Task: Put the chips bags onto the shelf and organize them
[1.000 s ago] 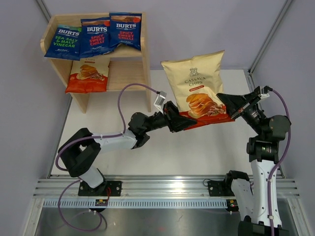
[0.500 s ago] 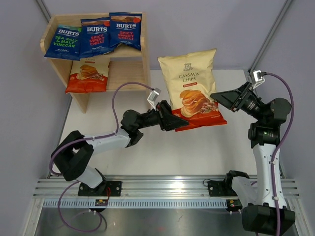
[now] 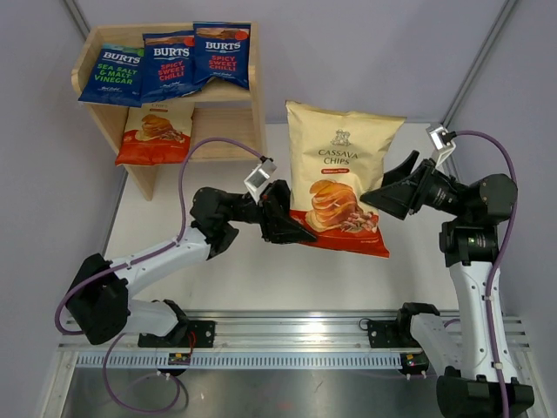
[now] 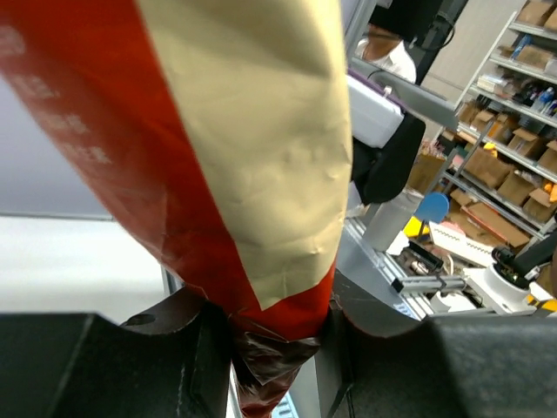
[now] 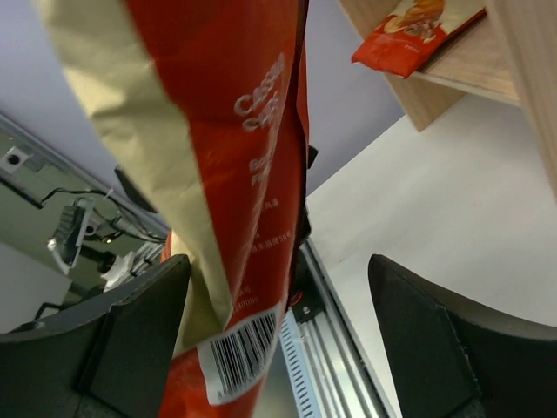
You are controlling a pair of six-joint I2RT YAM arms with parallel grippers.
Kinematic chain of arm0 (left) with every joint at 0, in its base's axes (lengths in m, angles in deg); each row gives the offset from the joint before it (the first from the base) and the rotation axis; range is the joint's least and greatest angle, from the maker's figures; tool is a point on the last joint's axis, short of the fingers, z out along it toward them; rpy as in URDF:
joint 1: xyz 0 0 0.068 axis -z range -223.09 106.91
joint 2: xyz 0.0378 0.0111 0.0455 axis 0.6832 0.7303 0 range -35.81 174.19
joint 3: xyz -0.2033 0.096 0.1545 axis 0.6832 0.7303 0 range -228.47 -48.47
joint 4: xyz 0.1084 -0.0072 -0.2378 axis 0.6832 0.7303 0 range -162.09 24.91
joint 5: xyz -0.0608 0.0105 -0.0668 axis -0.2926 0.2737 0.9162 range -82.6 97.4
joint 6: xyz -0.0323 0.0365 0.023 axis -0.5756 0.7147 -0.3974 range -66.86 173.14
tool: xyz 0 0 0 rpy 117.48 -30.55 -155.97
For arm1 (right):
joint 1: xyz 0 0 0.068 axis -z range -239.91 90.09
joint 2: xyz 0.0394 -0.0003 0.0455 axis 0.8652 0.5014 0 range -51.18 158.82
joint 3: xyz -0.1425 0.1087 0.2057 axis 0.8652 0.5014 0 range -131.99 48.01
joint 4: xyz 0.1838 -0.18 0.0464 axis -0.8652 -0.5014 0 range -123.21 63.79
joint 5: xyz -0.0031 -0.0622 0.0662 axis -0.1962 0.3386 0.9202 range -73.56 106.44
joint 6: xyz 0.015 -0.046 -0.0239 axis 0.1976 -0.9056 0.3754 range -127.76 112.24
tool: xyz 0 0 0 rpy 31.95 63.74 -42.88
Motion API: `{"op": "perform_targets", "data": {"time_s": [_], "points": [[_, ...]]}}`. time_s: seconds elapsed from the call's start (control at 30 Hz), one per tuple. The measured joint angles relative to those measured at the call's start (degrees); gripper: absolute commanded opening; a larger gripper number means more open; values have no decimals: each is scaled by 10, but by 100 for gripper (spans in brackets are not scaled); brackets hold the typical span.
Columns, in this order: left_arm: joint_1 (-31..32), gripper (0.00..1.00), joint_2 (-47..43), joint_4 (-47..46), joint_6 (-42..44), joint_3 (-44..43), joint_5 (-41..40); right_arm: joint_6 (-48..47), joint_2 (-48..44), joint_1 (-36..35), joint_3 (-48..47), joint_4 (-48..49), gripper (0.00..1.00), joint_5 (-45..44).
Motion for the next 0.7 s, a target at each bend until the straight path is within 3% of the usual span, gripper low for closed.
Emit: {"op": "perform_targets", "data": {"time_s": [0.13, 0.3, 0.5, 0.6, 0.67, 0.7], "points": [[0, 30, 0, 136, 67, -47, 18, 68, 10, -16, 7, 66, 88, 12], [1, 30, 10, 293, 149, -98, 21, 74, 7, -26, -3, 49, 52, 12], [-13, 28, 11, 407, 206, -123, 14, 3, 9, -26, -21, -50, 27, -5], [-34, 37, 10, 429, 208, -123, 12, -20, 8, -29, -21, -76, 18, -25], [-47, 50, 7, 433, 205, -123, 10, -25, 8, -33, -21, -81, 14, -41], [-54, 61, 2, 433, 202, -121, 10, -20, 8, -33, -21, -75, 13, -49]]}}
